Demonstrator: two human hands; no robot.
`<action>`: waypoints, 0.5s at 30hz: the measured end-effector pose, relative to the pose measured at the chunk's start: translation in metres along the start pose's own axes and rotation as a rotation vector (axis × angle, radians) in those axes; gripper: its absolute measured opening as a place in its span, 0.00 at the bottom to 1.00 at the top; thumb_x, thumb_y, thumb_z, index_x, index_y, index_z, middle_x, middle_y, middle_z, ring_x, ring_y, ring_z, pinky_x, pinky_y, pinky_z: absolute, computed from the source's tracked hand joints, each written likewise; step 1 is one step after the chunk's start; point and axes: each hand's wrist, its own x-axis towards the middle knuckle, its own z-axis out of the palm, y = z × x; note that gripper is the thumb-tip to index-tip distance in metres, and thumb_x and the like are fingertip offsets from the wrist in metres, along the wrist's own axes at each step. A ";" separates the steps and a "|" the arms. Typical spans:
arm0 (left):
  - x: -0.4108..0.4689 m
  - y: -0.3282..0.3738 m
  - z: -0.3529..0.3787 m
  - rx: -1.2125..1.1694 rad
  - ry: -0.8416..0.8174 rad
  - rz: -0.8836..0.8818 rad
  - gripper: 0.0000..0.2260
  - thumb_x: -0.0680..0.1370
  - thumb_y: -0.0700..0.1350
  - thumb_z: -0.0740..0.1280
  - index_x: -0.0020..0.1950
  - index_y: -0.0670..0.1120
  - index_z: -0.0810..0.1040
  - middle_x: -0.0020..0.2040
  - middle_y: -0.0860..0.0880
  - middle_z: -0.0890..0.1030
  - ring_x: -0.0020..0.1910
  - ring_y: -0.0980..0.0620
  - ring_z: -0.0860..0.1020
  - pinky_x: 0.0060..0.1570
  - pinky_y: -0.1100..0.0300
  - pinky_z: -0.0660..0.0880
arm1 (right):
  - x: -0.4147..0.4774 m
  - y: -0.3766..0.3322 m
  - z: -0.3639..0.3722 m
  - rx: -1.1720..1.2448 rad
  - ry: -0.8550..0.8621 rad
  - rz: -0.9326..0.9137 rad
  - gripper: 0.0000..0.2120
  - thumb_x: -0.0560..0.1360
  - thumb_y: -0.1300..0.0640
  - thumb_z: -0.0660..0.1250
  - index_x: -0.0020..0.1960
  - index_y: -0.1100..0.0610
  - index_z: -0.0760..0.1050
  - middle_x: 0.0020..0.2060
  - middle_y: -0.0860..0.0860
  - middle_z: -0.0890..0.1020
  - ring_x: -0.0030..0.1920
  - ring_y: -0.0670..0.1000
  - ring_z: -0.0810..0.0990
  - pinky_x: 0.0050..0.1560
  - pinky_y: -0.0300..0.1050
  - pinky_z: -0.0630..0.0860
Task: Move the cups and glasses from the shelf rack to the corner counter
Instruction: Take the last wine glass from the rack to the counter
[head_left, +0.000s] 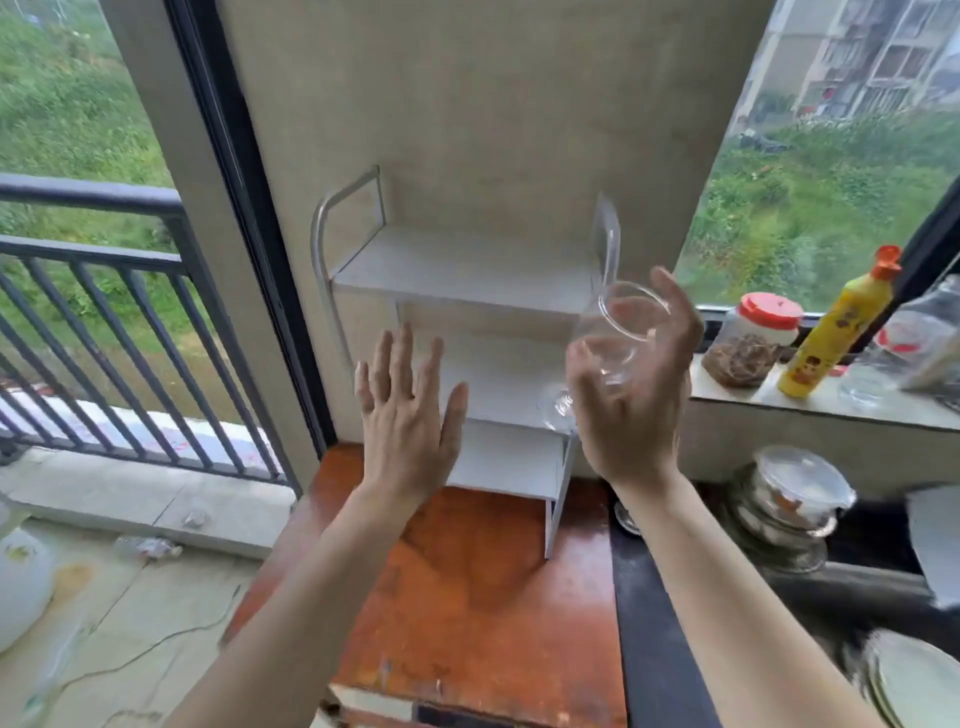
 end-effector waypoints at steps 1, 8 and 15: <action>-0.020 0.004 0.010 -0.028 -0.030 -0.005 0.27 0.83 0.58 0.51 0.79 0.47 0.63 0.81 0.42 0.55 0.80 0.42 0.50 0.76 0.40 0.49 | -0.023 0.008 -0.012 -0.032 -0.030 0.044 0.31 0.73 0.58 0.67 0.70 0.69 0.61 0.55 0.55 0.77 0.47 0.41 0.80 0.42 0.53 0.82; -0.114 0.067 0.076 -0.093 -0.505 0.068 0.28 0.82 0.59 0.49 0.76 0.45 0.68 0.80 0.40 0.59 0.79 0.39 0.55 0.74 0.37 0.54 | -0.139 0.034 -0.117 -0.330 -0.112 0.446 0.29 0.69 0.49 0.68 0.69 0.51 0.66 0.57 0.51 0.78 0.41 0.46 0.84 0.42 0.46 0.82; -0.093 0.198 0.070 -0.152 -0.494 0.345 0.28 0.81 0.59 0.50 0.75 0.45 0.69 0.78 0.39 0.62 0.77 0.38 0.59 0.72 0.36 0.58 | -0.143 0.013 -0.254 -0.472 0.113 0.468 0.30 0.69 0.51 0.68 0.69 0.47 0.66 0.54 0.39 0.76 0.42 0.41 0.83 0.40 0.28 0.74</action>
